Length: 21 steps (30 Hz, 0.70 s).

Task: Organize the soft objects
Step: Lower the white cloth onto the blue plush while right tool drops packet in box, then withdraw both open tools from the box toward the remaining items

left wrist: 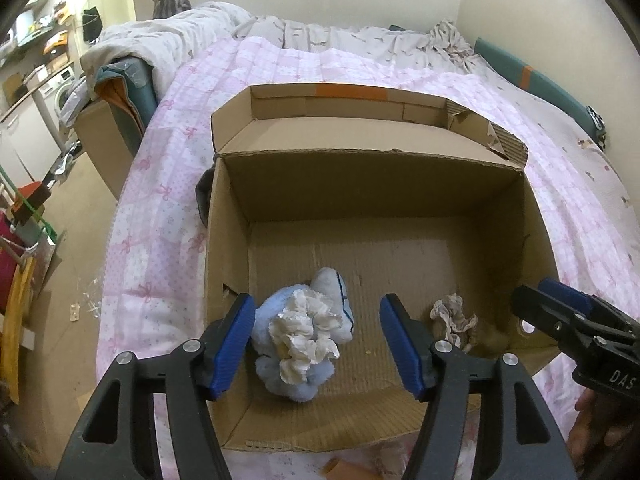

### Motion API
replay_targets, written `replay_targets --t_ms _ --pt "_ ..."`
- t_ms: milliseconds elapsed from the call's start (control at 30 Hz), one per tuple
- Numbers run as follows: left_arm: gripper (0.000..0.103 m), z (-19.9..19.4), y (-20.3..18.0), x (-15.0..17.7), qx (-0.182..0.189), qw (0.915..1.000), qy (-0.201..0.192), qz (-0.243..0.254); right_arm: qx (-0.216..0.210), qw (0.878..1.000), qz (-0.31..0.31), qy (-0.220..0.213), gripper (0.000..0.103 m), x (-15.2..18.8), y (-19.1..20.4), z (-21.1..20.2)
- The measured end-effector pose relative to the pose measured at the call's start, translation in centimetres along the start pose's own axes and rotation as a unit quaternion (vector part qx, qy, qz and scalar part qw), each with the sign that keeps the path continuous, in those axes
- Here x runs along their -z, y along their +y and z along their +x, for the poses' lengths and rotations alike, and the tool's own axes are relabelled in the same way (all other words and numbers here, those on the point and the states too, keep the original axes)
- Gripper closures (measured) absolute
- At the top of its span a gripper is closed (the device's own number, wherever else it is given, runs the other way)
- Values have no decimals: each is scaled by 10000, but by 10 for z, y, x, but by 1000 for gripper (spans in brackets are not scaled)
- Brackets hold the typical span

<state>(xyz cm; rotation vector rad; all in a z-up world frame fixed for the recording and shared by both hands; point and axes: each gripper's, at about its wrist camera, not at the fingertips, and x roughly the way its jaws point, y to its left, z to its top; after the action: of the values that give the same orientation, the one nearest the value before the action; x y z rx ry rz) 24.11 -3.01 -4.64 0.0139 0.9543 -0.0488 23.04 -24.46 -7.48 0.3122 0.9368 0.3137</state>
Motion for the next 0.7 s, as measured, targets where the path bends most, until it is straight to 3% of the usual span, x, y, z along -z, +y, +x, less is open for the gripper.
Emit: replay_targets --t_ms 300,700 --pt "41 -8 2 1 -48 10000 -51 7 76 10000 -47 -36 15 1 -1 -5" --pt "41 -48 19 3 -111 9992 -357 -115 214 9996 -73 -154 15 9 0 -34"
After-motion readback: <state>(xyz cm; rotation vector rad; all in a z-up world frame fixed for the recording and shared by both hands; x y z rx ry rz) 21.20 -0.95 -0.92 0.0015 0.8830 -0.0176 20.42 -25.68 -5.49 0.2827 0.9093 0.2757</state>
